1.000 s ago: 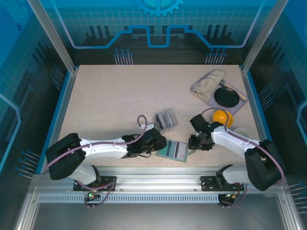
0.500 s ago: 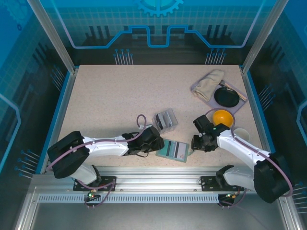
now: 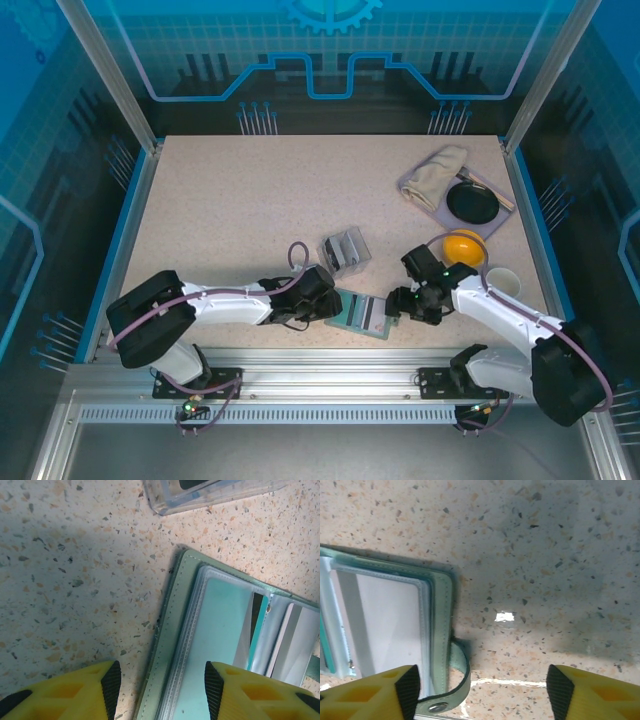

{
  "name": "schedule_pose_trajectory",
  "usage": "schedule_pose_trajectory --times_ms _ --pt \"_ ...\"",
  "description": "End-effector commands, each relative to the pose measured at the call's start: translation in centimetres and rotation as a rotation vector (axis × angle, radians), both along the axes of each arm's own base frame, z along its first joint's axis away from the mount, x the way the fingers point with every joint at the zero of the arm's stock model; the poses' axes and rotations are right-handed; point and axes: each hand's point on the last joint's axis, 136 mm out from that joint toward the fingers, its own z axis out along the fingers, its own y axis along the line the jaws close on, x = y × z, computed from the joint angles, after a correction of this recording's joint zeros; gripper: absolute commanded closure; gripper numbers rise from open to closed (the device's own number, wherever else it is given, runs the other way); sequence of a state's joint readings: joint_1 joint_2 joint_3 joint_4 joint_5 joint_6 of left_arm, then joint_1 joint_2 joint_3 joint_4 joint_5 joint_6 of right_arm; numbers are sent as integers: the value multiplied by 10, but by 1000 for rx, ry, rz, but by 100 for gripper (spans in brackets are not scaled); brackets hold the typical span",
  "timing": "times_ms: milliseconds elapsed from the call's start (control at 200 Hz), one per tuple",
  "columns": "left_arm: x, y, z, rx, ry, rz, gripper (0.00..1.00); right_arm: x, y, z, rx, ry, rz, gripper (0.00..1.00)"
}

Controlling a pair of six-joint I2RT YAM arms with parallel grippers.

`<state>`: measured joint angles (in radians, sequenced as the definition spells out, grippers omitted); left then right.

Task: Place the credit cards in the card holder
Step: Move the card holder to the bottom-center of the table.

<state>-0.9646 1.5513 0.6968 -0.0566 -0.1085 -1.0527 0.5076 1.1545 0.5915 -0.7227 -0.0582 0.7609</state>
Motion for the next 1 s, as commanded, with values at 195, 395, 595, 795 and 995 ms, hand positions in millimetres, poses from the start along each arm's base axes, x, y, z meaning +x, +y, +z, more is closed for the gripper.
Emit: schedule_pose_trajectory --times_ms 195,395,595,795,995 --pt "4 5 5 25 -17 8 50 0 17 -12 -30 49 18 20" --pt "4 7 5 33 -18 13 50 -7 4 -19 -111 69 32 47" --pt "6 14 10 47 -36 34 50 -2 14 -13 -53 18 84 74" --pt "6 45 14 86 -42 137 50 24 58 -4 98 -75 288 94" --pt "1 82 16 99 -45 253 49 48 91 1 177 -124 435 96"
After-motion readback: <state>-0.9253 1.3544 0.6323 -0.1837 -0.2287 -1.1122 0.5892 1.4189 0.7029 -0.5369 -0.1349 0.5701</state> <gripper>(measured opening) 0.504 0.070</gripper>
